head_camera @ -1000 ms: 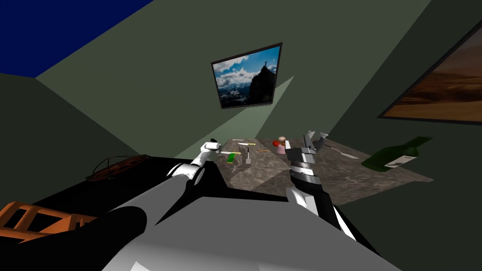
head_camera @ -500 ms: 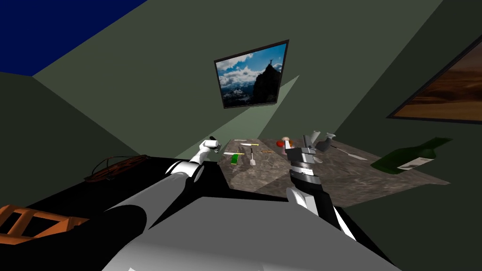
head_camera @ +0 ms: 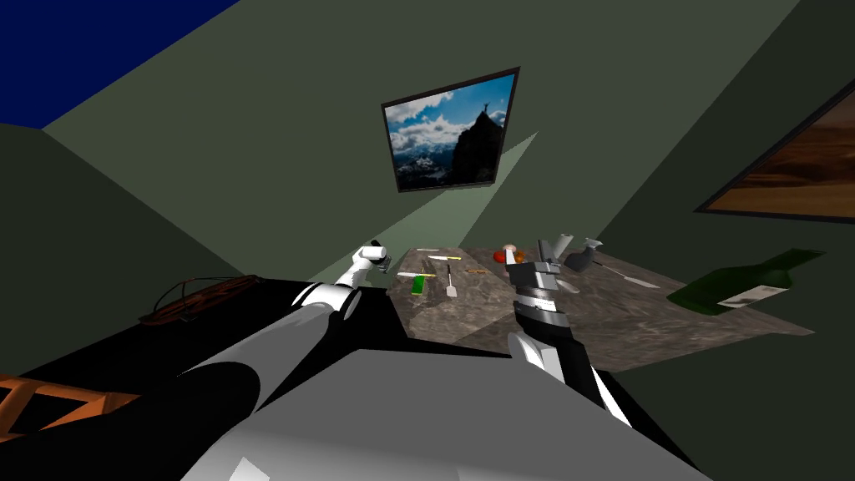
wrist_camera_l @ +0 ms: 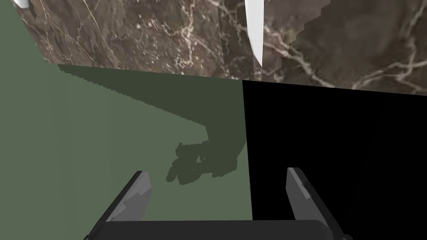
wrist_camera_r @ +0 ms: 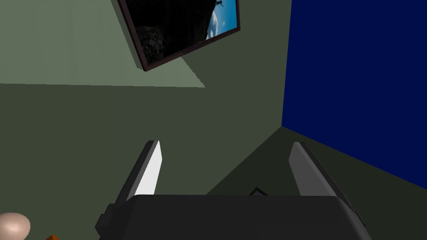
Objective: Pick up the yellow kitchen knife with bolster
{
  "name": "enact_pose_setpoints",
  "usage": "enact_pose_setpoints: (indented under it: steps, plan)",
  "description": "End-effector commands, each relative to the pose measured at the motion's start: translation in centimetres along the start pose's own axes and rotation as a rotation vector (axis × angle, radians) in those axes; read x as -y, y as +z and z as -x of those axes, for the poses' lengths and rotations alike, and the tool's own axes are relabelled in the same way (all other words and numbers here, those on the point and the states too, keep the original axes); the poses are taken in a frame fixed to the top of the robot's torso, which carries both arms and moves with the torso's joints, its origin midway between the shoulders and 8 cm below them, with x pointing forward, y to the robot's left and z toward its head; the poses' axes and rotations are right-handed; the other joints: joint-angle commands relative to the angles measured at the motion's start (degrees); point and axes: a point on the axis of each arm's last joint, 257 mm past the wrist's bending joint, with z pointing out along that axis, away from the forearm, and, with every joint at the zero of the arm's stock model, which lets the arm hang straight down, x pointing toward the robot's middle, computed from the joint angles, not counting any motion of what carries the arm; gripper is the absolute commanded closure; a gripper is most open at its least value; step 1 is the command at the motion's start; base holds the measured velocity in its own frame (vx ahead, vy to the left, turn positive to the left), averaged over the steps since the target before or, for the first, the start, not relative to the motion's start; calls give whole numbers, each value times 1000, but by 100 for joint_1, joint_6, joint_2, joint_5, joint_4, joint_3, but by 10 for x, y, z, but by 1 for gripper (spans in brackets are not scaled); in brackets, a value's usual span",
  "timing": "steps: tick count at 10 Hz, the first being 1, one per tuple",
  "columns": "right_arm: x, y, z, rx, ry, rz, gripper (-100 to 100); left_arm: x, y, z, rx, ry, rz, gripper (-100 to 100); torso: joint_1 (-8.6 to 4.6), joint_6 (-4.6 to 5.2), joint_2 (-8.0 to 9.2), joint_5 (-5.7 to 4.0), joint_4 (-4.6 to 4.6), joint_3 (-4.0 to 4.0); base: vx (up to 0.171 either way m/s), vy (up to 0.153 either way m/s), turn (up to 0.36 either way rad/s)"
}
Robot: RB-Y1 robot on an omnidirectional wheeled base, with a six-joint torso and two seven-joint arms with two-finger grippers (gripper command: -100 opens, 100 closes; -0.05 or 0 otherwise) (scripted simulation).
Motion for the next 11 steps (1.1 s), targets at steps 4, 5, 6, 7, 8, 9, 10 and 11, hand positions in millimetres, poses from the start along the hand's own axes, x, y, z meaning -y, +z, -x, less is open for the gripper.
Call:
enact_pose_setpoints:
  steps: [4,5,6,7,8,9,10,11]
  plan:
    - [0,0,0,0,0,0,0,-28,-3,-1,-17,-13,107,-100,-25,2,2,-6,0,1,40,-61,-32]
    - [0,0,0,0,0,0,0,-35,-3,-1,-20,-18,134,-100,-29,2,2,-7,0,1,48,-83,-38]
    - [0,0,0,0,0,0,0,-44,-3,-2,-24,-23,163,-100,-30,1,1,-7,0,0,54,-100,-54]
    - [0,0,0,0,0,0,0,-52,-3,-2,-27,-29,193,-100,-36,2,-1,-8,-1,-1,42,-121,-54]
    - [0,0,0,0,0,0,0,-60,-3,-3,-30,-35,222,-100,-44,3,1,-10,0,0,49,-134,-53]
    - [0,0,0,0,0,0,0,-69,-4,-3,-33,-41,252,-100,-50,3,0,-12,0,0,32,-129,-58]
    - [0,0,0,0,0,0,0,-77,-5,-4,-36,-47,281,-100,-50,3,5,-12,0,2,26,-132,-79]
    - [0,0,0,0,0,0,0,-85,-6,-5,-39,-53,309,-100,-50,3,8,-12,1,4,38,-127,-55]
